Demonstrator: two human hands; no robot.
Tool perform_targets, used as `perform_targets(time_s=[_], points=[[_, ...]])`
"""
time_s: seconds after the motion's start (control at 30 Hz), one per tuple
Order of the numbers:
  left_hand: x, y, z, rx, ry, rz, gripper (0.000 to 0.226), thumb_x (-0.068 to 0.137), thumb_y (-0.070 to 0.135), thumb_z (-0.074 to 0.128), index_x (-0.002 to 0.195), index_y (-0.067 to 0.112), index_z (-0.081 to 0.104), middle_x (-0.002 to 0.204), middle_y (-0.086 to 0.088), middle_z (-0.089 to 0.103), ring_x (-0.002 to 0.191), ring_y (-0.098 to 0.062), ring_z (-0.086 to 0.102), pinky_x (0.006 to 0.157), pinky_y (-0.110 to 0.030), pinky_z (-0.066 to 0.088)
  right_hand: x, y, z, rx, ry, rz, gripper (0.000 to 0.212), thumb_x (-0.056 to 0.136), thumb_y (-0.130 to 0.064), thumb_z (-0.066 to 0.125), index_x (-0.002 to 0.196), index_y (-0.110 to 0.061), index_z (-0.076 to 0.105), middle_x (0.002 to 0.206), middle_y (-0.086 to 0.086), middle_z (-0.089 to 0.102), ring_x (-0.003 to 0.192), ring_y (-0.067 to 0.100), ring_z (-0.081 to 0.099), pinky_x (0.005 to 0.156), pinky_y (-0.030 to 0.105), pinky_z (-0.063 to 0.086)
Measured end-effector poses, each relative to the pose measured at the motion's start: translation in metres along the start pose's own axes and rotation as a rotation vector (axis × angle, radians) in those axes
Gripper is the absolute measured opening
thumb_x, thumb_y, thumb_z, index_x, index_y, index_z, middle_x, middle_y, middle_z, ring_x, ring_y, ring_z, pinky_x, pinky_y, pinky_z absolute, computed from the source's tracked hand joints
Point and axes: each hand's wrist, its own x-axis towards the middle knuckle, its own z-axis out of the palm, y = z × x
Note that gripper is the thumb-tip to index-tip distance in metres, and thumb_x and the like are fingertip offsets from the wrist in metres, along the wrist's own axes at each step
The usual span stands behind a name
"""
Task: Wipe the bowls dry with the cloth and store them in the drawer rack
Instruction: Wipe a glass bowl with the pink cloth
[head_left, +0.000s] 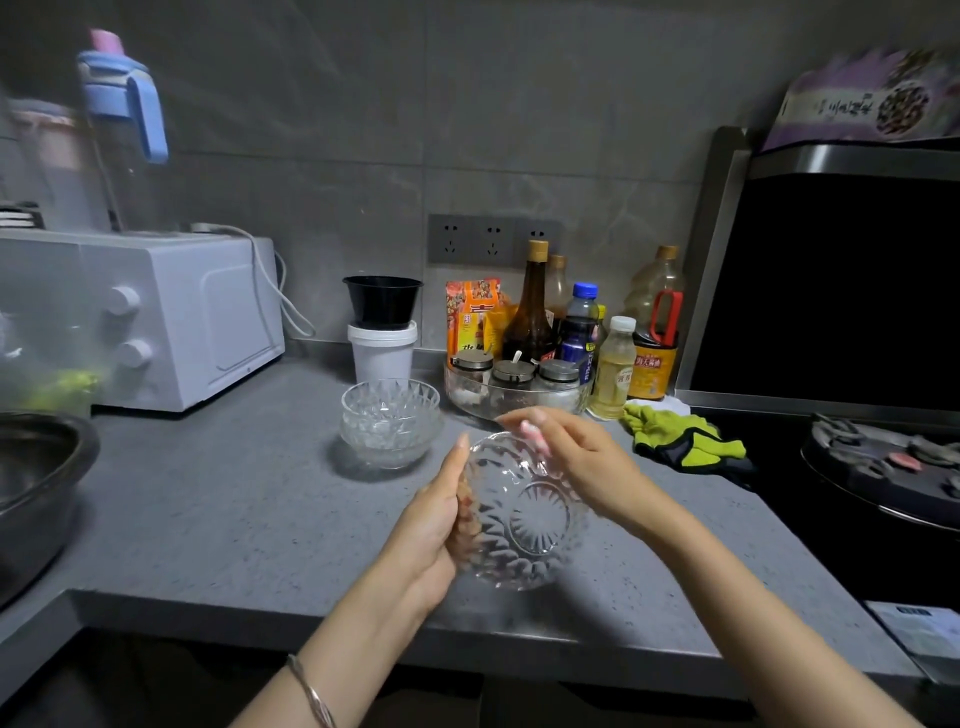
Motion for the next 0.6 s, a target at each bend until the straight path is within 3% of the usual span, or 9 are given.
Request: perform_targets(time_s=[0.07, 0.1, 0.17, 0.23, 0.3, 0.4, 0.5, 0.53, 0.6], points=[[0.002, 0.0, -0.006, -0.034, 0.042, 0.032, 0.048, 0.083, 0.055, 0.058, 0.102, 0.012, 0.067, 0.106, -0.008, 0.072, 0.099, -0.027, 0.067, 0.095, -0.045, 0.048, -0.003, 0.018, -0.005, 0.125, 0.091, 0.082, 0.028, 0.1, -0.029, 0.038, 0.108, -0.026, 0.064, 0.094, 0.004, 0.068, 0.073, 0.013, 0.063, 0.059, 0.02, 0.053], [0.003, 0.001, -0.009, -0.043, 0.07, 0.048, 0.049, 0.078, 0.059, 0.063, 0.096, 0.013, 0.066, 0.107, -0.005, 0.069, 0.099, -0.024, 0.064, 0.092, -0.042, 0.047, -0.007, 0.028, -0.006, 0.151, 0.125, 0.129, 0.028, 0.1, -0.028, 0.038, 0.11, -0.023, 0.065, 0.089, 0.009, 0.065, 0.065, 0.01, 0.06, 0.055, 0.019, 0.051], [0.007, 0.002, -0.015, -0.041, 0.111, 0.072, 0.051, 0.067, 0.067, 0.068, 0.085, 0.019, 0.058, 0.103, -0.004, 0.058, 0.093, -0.024, 0.053, 0.083, -0.039, 0.042, -0.018, 0.054, -0.005, 0.019, 0.131, 0.193, 0.031, 0.101, -0.027, 0.039, 0.12, -0.018, 0.062, 0.095, 0.007, 0.065, 0.071, 0.006, 0.057, 0.069, 0.025, 0.054], [0.009, 0.001, -0.018, -0.033, 0.129, 0.104, 0.051, 0.067, 0.068, 0.067, 0.083, 0.021, 0.055, 0.102, -0.005, 0.054, 0.093, -0.024, 0.049, 0.083, -0.039, 0.039, -0.033, 0.08, -0.001, -0.166, 0.055, 0.229, 0.033, 0.101, -0.026, 0.04, 0.128, -0.018, 0.057, 0.116, 0.001, 0.062, 0.095, 0.007, 0.056, 0.093, 0.03, 0.047], [0.011, -0.001, -0.018, -0.023, 0.139, 0.108, 0.059, 0.062, 0.073, 0.069, 0.088, 0.021, 0.058, 0.102, -0.003, 0.056, 0.093, -0.023, 0.051, 0.084, -0.04, 0.04, -0.047, 0.095, 0.004, -0.229, -0.052, 0.306, 0.036, 0.101, -0.027, 0.038, 0.134, -0.019, 0.05, 0.134, 0.0, 0.053, 0.118, 0.011, 0.049, 0.103, 0.025, 0.035], [0.016, -0.008, -0.015, 0.007, 0.136, 0.105, 0.072, 0.048, 0.079, 0.072, 0.093, 0.024, 0.063, 0.103, -0.001, 0.056, 0.093, -0.022, 0.052, 0.083, -0.042, 0.041, -0.056, 0.094, -0.001, -0.105, -0.081, 0.369, 0.04, 0.101, -0.034, 0.035, 0.139, -0.024, 0.044, 0.149, -0.002, 0.038, 0.134, 0.009, 0.035, 0.111, 0.024, 0.022], [0.013, -0.013, -0.002, 0.045, 0.089, 0.096, 0.058, 0.052, 0.073, 0.076, 0.081, 0.025, 0.064, 0.092, -0.003, 0.059, 0.082, -0.022, 0.056, 0.087, -0.038, 0.048, -0.064, 0.068, -0.027, 0.101, 0.07, 0.362, 0.043, 0.095, -0.045, 0.038, 0.136, -0.032, 0.046, 0.14, -0.017, 0.041, 0.13, 0.0, 0.034, 0.109, 0.022, 0.022], [0.012, -0.015, 0.006, 0.056, 0.058, 0.102, 0.045, 0.059, 0.067, 0.076, 0.07, 0.024, 0.065, 0.076, -0.003, 0.058, 0.069, -0.017, 0.056, 0.077, -0.029, 0.05, -0.068, 0.058, -0.038, 0.189, 0.093, 0.342, 0.044, 0.091, -0.05, 0.042, 0.132, -0.036, 0.048, 0.139, -0.02, 0.042, 0.13, 0.0, 0.037, 0.11, 0.024, 0.025], [0.009, -0.02, 0.024, 0.114, 0.017, 0.091, 0.042, 0.071, 0.054, 0.072, 0.045, 0.023, 0.061, 0.051, 0.003, 0.042, 0.044, -0.008, 0.038, 0.052, -0.02, 0.033, -0.078, 0.041, -0.058, 0.321, 0.056, 0.3, 0.047, 0.083, -0.055, 0.047, 0.128, -0.04, 0.049, 0.138, -0.02, 0.047, 0.128, 0.0, 0.043, 0.109, 0.027, 0.032]])
